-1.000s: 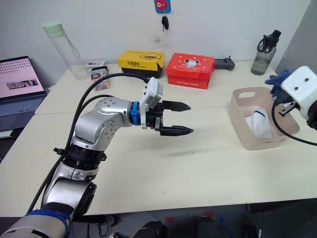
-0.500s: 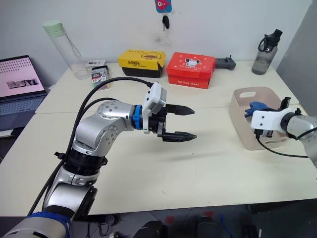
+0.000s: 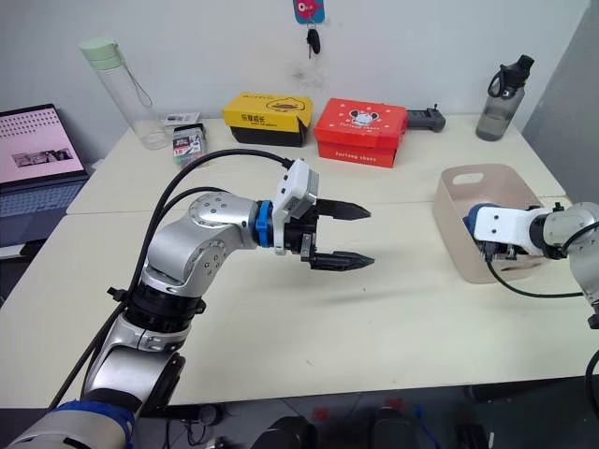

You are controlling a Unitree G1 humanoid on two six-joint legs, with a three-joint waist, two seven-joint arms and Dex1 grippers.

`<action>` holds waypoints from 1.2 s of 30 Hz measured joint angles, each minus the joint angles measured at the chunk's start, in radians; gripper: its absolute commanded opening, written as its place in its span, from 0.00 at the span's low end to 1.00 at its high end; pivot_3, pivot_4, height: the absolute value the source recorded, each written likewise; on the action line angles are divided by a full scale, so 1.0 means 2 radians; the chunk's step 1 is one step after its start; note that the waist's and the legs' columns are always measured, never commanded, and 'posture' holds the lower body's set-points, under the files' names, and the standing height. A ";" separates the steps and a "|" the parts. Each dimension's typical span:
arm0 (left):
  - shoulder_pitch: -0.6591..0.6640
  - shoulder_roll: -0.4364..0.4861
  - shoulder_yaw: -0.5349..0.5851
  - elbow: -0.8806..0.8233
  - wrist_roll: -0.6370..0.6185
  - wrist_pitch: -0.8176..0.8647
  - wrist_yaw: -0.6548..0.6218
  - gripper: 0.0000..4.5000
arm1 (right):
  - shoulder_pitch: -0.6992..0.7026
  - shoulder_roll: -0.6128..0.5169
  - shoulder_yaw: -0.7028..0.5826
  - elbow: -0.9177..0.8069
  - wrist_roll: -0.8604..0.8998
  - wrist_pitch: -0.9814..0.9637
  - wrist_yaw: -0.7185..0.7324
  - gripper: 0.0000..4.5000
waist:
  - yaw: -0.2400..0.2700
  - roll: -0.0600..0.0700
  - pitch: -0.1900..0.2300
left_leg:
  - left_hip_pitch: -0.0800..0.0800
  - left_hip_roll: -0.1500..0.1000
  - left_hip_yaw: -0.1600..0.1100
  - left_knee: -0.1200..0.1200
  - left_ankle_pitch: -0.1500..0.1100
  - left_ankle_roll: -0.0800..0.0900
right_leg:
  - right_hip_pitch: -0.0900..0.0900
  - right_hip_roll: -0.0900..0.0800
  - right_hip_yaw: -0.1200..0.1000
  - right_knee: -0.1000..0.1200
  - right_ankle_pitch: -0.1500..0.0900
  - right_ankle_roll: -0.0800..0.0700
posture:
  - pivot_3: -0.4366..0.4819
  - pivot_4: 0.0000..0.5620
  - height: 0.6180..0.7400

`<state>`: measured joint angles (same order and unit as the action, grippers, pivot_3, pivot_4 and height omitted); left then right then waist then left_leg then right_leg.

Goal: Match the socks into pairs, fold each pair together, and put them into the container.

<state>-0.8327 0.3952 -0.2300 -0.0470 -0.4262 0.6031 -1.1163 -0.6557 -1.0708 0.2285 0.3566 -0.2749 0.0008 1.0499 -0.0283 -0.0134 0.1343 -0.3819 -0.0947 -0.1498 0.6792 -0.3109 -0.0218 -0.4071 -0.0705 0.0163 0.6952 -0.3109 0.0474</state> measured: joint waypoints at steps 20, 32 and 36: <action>-0.009 0.013 0.001 0.008 0.017 0.001 0.007 1.00 | 0.036 -0.061 -0.110 -0.105 0.100 0.147 0.089 1.00 | 0.002 0.000 0.000 | -0.001 0.000 0.000 0.000 0.000 0.000 | 0.000 0.000 0.000 0.000 0.000 0.000 | 0.48 0.27 0.88; 0.163 0.173 0.128 -0.021 0.006 -0.013 0.008 1.00 | 0.137 0.136 -0.245 -0.457 0.291 0.460 -0.060 1.00 | 0.000 0.000 0.001 | -0.001 0.000 -0.002 0.000 0.000 0.000 | -0.001 0.000 0.000 0.000 0.000 0.000 | 0.48 0.27 0.88; 0.273 0.212 0.178 -0.021 0.042 -0.096 0.021 1.00 | 0.220 0.198 -0.183 -0.495 0.245 0.351 -0.133 1.00 | 0.012 -0.001 0.000 | 0.000 -0.001 -0.003 -0.001 0.000 0.000 | 0.000 -0.001 -0.002 -0.002 0.000 0.000 | 0.48 0.27 0.88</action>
<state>-0.2860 0.8190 0.1258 -0.0898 -0.3426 0.4110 -1.0743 -0.2156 -0.6754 -0.1374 -0.6325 0.2148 0.7031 0.7831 -0.0040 -0.0145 0.1351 -0.3826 -0.0957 -0.1565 0.6775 -0.3111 -0.0221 -0.4064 -0.0719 0.0130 0.6910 -0.3107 0.0472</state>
